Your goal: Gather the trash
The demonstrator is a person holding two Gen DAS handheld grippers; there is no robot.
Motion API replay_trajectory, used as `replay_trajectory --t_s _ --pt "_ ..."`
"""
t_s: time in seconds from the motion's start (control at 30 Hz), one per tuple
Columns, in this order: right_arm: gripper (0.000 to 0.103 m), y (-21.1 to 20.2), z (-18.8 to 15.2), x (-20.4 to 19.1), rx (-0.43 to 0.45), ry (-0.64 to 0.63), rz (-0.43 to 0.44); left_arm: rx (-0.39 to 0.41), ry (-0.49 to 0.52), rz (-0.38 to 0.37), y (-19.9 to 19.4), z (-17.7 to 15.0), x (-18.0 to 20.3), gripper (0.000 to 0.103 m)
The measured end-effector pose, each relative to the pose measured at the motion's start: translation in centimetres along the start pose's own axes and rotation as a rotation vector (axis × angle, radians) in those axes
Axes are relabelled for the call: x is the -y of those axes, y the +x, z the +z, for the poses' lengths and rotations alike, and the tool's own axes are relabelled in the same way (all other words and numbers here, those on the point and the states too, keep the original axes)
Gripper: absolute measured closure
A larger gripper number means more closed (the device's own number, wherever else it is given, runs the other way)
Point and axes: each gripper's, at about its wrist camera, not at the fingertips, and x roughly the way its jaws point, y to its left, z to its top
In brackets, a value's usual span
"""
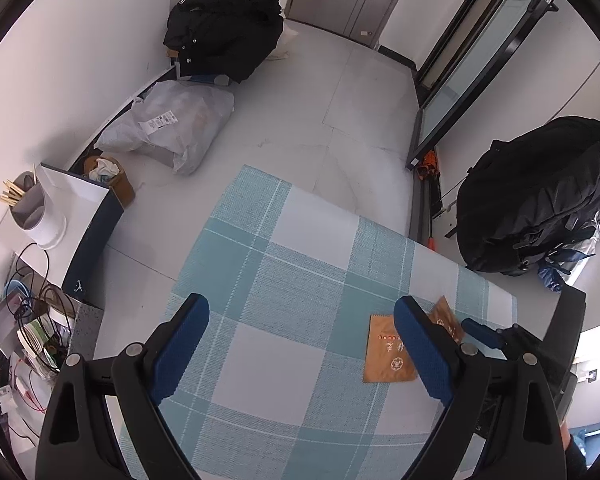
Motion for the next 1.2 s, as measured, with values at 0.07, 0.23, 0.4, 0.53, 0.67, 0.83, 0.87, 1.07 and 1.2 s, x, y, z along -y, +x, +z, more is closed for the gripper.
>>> replay_trajectory --t_s 0.07,0.23,0.4,0.53,0.67,0.83,0.87,1.07,1.2 --pt "0.046 -0.2 -0.1 0.3 0.003 0.017 0.016 0.001 0.01 0.016 0.2 0.0 0.4 0.011" --pt "0.052 -1.1 -0.5 1.6 0.028 0.104 0.097 -0.025 0.033 0.029 1.1 -0.3 1.3 0.011" --pt "0.061 -1.7 -0.9 3.1 0.03 0.18 0.165 -0.056 0.08 0.054 2.1 -0.9 2.6 0.011" --pt "0.075 -2.1 -1.5 3.6 0.034 0.198 0.193 -0.081 0.116 0.063 2.9 -1.5 3.5 0.011" --pt "0.081 -2.6 -1.8 3.7 0.04 0.201 0.207 -0.095 0.165 0.084 3.5 -2.0 4.6 0.011" --pt "0.103 -3.3 -1.9 4.0 0.061 0.222 0.225 -0.119 0.215 0.095 4.4 -2.8 5.6 0.011" --pt "0.103 -3.5 -1.9 4.3 0.068 0.232 0.231 -0.123 0.221 0.095 4.5 -2.9 5.7 0.011" --pt "0.101 -4.6 -2.5 5.3 0.09 0.253 0.225 -0.147 0.25 0.057 5.2 -3.6 6.7 0.011" --pt "0.075 -4.5 -2.9 6.1 0.093 0.251 0.123 -0.186 0.296 0.089 6.4 -4.6 7.6 0.011"
